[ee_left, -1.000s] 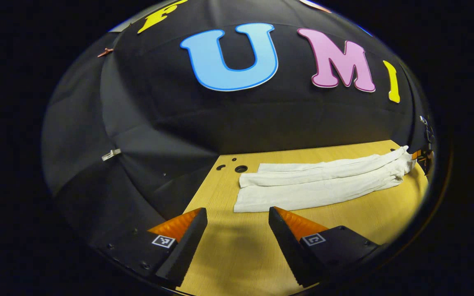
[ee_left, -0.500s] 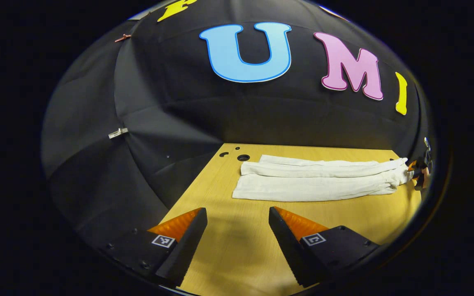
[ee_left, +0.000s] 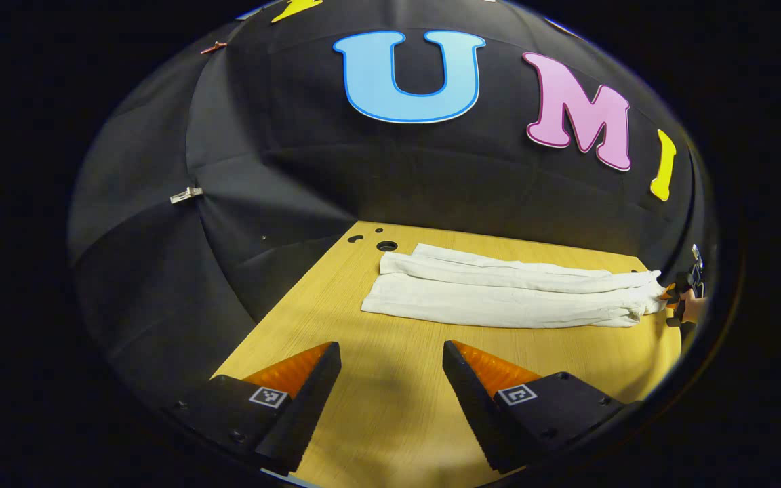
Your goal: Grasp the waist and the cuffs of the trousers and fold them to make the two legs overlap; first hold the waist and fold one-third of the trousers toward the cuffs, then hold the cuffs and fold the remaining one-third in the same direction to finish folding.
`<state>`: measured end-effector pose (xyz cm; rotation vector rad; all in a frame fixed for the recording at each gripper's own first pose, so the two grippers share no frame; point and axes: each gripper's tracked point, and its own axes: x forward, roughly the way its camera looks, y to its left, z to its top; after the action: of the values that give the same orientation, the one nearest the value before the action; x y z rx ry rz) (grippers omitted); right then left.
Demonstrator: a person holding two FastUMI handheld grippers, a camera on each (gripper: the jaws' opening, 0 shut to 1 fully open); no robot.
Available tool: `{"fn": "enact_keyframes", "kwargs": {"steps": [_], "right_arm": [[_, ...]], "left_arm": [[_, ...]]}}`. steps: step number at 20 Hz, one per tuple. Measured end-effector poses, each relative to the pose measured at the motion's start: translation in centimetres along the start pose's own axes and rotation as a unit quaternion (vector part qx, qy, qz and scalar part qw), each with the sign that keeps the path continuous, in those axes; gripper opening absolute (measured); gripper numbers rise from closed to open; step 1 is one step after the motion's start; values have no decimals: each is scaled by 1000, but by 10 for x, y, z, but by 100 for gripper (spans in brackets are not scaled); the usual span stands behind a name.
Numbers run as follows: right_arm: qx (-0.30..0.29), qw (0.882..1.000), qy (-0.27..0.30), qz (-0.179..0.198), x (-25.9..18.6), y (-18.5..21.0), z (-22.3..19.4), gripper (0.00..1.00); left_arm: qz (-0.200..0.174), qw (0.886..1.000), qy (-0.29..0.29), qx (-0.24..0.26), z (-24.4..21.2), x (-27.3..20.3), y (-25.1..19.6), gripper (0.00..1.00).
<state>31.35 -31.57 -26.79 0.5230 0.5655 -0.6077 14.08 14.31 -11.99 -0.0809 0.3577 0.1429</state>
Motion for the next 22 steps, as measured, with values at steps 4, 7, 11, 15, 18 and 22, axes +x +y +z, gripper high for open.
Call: {"fn": "enact_keyframes", "kwargs": {"steps": [4, 7, 11, 15, 18, 22], "right_arm": [[7, 1000, 15, 15, 1, 4, -5, 15], [9, 1000, 20, 19, -2, 5, -1, 12], [-27, 999, 1, 30, -18, 12, 16, 12], [-56, 996, -39, 62, -50, 35, 49, 12], [-65, 991, -61, 96, -80, 61, 65, 12], [-105, 978, -85, 157, -125, 97, 74, 12]], "left_arm": [[0, 1000, 0, -7, -1, 2, -3, 97], [-3, 1000, 5, -8, -1, 2, -4, 97], [2, 1000, 2, -18, 5, -2, 5, 97], [10, 1000, 2, -20, 3, -4, 16, 96], [7, 1000, -2, -24, 3, -7, 13, 97], [1, 1000, -6, -17, 3, -14, 11, 97]]}}
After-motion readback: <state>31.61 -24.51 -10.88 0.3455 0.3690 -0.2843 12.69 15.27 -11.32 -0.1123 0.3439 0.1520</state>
